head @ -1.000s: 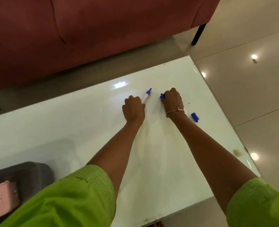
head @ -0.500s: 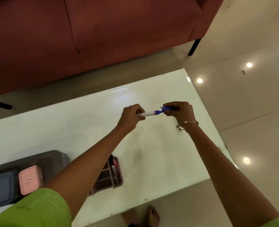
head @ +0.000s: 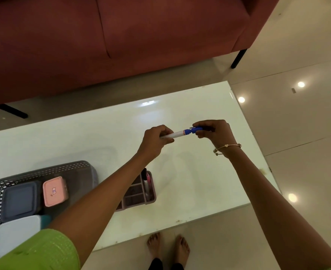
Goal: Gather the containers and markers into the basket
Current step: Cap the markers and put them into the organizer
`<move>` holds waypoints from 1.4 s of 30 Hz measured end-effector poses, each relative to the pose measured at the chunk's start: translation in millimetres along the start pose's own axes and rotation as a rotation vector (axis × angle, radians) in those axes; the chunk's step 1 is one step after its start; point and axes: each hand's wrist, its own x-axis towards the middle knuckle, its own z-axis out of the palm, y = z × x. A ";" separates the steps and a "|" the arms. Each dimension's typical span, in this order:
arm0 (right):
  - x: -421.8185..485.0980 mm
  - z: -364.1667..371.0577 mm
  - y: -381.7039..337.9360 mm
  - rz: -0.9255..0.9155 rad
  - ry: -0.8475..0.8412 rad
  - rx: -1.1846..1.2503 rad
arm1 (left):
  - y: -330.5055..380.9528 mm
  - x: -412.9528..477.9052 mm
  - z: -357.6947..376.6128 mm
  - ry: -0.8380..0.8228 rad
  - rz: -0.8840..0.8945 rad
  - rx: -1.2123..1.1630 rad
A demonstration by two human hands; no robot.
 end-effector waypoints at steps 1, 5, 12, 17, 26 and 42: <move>-2.0 2.4 -2.4 -0.006 -0.024 -0.011 | -3.1 -2.9 -2.6 -0.013 0.004 0.009; -12.8 16.6 -9.6 -0.036 -0.072 -0.086 | -11.3 -14.5 -8.9 -0.034 -0.005 -0.009; -23.7 41.3 -16.1 -0.063 -0.079 -0.122 | -20.9 -38.4 -13.8 0.101 0.067 0.023; -42.7 65.4 -18.1 -0.039 -0.153 -0.129 | -40.1 -54.5 -30.2 0.018 0.034 0.079; -74.6 116.3 -62.4 -0.290 -0.156 -0.193 | -85.8 -84.4 -73.2 -0.026 -0.090 0.394; -50.2 183.7 -47.2 -0.308 -0.451 -0.733 | -72.6 -65.1 -71.5 0.219 -0.108 0.252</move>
